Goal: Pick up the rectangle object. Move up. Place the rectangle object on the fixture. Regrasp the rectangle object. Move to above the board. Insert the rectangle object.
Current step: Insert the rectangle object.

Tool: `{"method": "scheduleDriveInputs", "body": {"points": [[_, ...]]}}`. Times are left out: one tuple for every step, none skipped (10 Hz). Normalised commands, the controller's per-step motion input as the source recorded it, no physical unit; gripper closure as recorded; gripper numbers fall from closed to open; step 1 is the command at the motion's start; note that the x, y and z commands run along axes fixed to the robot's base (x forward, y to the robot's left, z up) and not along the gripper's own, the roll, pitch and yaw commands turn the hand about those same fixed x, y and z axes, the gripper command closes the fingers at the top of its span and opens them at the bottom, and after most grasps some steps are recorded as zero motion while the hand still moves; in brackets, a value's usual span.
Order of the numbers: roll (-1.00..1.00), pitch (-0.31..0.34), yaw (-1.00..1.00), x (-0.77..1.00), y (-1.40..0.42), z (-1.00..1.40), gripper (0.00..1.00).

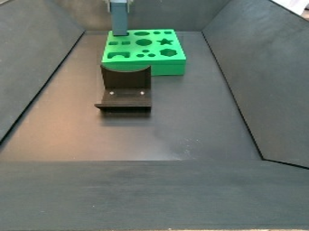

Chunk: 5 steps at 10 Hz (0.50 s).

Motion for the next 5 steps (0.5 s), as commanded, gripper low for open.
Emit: {"method": "scheduleDriveInputs", "body": {"points": [[0.0,0.051,-0.13,0.3,-0.05,-0.01,1.0],[0.05,0.06,-0.2,0.35,0.05,-0.11,1.0],[0.1,0.094,-0.14,0.28,0.2,-0.09,1.0],[0.08,0.071,-0.2,0.04,0.23,0.0,1.0],[0.03,0.079,-0.15,0.01,0.11,0.0,1.0]]}}
